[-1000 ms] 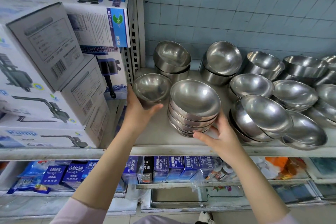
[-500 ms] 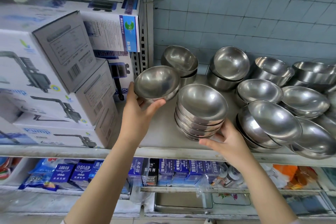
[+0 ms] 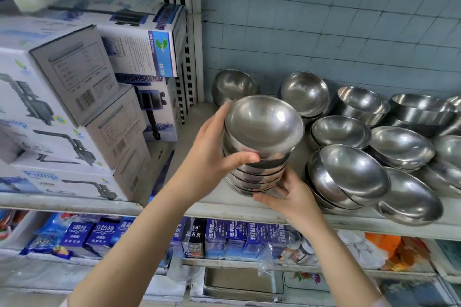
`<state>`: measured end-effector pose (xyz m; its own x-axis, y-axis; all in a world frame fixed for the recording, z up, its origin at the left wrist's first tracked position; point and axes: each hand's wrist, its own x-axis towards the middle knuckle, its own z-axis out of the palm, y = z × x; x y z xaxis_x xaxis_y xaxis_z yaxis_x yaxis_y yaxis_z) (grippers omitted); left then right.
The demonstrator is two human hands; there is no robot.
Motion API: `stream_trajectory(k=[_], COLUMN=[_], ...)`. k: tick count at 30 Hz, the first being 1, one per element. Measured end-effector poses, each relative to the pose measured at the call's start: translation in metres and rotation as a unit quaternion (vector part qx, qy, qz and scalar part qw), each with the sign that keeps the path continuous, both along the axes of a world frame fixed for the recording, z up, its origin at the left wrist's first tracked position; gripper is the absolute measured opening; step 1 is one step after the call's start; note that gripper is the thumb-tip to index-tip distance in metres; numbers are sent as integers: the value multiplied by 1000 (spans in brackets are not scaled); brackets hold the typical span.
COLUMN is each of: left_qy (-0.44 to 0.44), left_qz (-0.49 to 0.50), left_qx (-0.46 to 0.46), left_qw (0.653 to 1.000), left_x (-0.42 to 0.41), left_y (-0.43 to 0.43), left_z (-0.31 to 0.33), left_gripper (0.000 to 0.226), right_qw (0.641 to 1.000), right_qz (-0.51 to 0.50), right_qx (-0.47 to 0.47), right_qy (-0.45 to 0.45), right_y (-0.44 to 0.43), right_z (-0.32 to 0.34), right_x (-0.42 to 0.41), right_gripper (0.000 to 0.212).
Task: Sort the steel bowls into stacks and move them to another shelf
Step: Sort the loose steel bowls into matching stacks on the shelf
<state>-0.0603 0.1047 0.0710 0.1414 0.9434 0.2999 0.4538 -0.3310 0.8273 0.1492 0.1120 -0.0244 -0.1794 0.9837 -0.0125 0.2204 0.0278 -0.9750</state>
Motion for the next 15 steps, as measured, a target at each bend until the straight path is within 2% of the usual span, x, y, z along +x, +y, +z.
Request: stream_trajectory(k=[7,15], left_qy=[38,3], left_qz=[37,13], left_qx=[-50,-70], left_qw=[997,997], left_x=[-2,-2], left_y=[-2,2], left_z=[-17,-27], left_gripper=[114,113], right_qw=[1000,999], right_qz=[17,23], right_qx=[6,30], right_qy=[10,-9], right_y=[1,5], right_z=[-1,-4], right_x=[1,3], right_gripper=[96,87])
